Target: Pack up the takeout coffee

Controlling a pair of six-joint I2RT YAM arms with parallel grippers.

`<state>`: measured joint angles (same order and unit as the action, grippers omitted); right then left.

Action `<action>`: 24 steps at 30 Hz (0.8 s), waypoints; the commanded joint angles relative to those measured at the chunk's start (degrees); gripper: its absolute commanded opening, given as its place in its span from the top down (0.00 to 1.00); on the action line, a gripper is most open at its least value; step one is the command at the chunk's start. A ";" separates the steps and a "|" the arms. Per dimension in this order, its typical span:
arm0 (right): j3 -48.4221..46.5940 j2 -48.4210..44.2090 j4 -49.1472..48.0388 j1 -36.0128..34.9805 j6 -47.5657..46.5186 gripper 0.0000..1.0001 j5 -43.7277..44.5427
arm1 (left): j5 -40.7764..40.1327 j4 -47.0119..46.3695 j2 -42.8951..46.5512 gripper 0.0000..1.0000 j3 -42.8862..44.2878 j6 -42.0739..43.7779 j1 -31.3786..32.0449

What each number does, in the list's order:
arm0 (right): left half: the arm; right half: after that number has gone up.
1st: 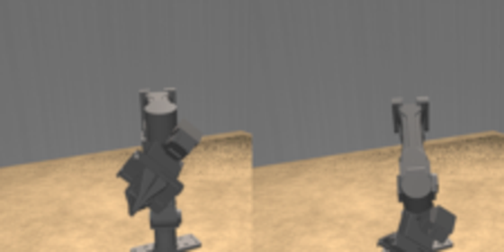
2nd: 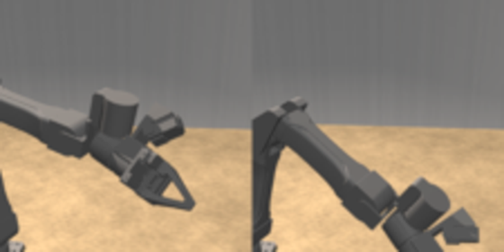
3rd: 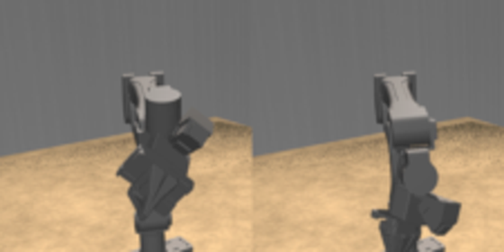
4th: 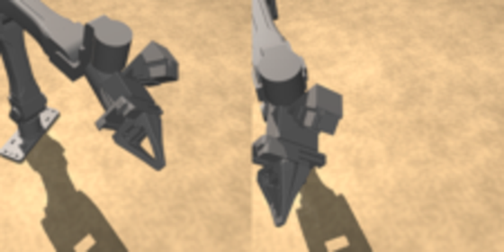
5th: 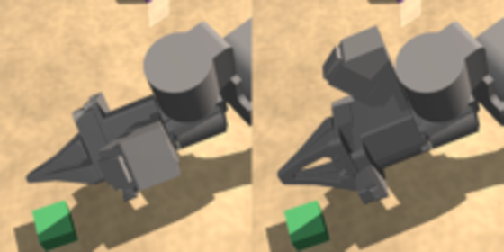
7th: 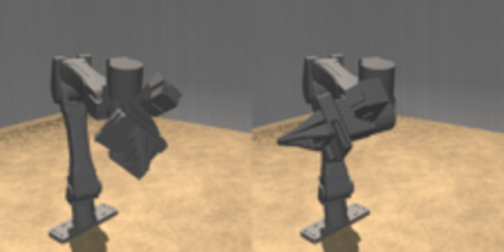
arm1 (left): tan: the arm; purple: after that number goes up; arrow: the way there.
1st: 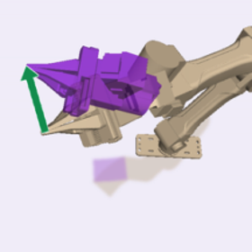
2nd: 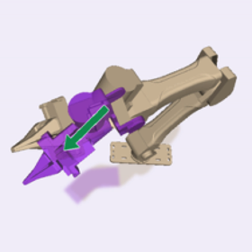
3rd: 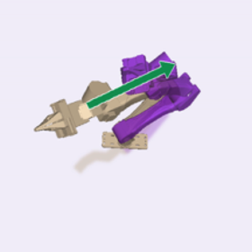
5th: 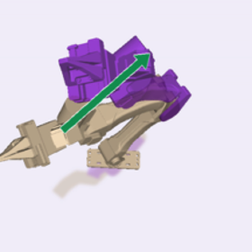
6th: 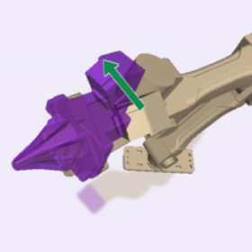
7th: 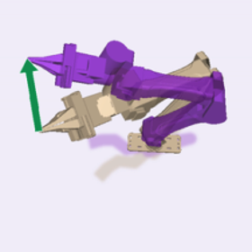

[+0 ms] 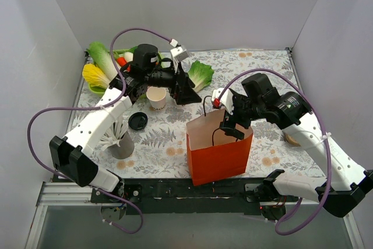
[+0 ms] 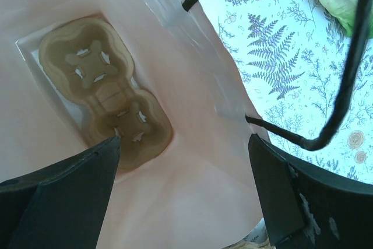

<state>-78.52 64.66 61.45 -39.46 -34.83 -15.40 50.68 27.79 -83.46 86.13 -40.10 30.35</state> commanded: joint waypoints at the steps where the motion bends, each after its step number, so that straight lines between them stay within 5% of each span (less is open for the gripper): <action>1: -1.46 -0.24 -2.47 -0.18 0.20 0.02 -1.83 | 0.22 -1.34 -0.82 0.04 -1.93 -2.53 3.57; 7: 0.30 -0.59 -4.93 -0.18 2.04 0.02 -1.74 | -3.21 2.00 -4.07 0.09 -0.26 1.51 6.74; 12: -0.05 -0.85 -6.69 -0.18 3.01 0.02 -0.95 | -6.55 9.28 -7.85 0.25 2.37 6.34 7.80; 21: -3.39 -0.16 -8.36 -0.18 2.05 0.02 2.56 | -7.52 24.83 -13.47 0.40 13.08 16.62 7.80; 24: -6.54 1.25 -9.07 -0.18 0.91 0.02 3.53 | -6.12 31.76 -17.78 0.63 19.83 20.93 7.80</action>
<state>-79.29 64.99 56.16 -39.46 -33.10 -13.61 43.31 48.69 -98.37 97.73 -26.70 38.06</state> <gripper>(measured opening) 0.981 0.462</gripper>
